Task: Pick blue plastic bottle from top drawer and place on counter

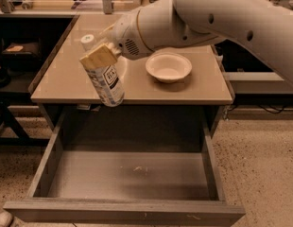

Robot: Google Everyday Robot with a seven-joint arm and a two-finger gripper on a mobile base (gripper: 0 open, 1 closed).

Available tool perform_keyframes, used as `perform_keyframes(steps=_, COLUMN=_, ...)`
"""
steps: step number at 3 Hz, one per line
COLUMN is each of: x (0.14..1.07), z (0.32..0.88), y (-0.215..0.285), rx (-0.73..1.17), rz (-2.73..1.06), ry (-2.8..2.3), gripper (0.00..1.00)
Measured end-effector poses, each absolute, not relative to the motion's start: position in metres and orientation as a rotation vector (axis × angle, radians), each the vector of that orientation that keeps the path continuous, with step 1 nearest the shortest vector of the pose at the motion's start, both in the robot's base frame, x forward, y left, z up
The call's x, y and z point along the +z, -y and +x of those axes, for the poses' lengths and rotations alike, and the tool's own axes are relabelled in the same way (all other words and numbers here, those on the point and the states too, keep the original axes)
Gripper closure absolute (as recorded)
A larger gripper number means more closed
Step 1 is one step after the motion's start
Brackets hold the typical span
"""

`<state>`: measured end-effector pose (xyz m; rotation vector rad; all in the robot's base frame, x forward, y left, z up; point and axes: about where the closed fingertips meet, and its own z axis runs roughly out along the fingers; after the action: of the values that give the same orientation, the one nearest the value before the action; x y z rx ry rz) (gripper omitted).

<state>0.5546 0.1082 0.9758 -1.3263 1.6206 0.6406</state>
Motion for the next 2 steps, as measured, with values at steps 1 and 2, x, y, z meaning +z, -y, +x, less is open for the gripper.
perform_keyframes(steps=1, x=0.992, z=0.579, y=-0.108, rx=0.630, rz=-1.337, ry=-1.606, gripper=1.00)
perform_keyframes(steps=2, x=0.999, z=0.603, y=-0.111, rx=0.665, rz=-1.346, ry=-1.580, gripper=1.00)
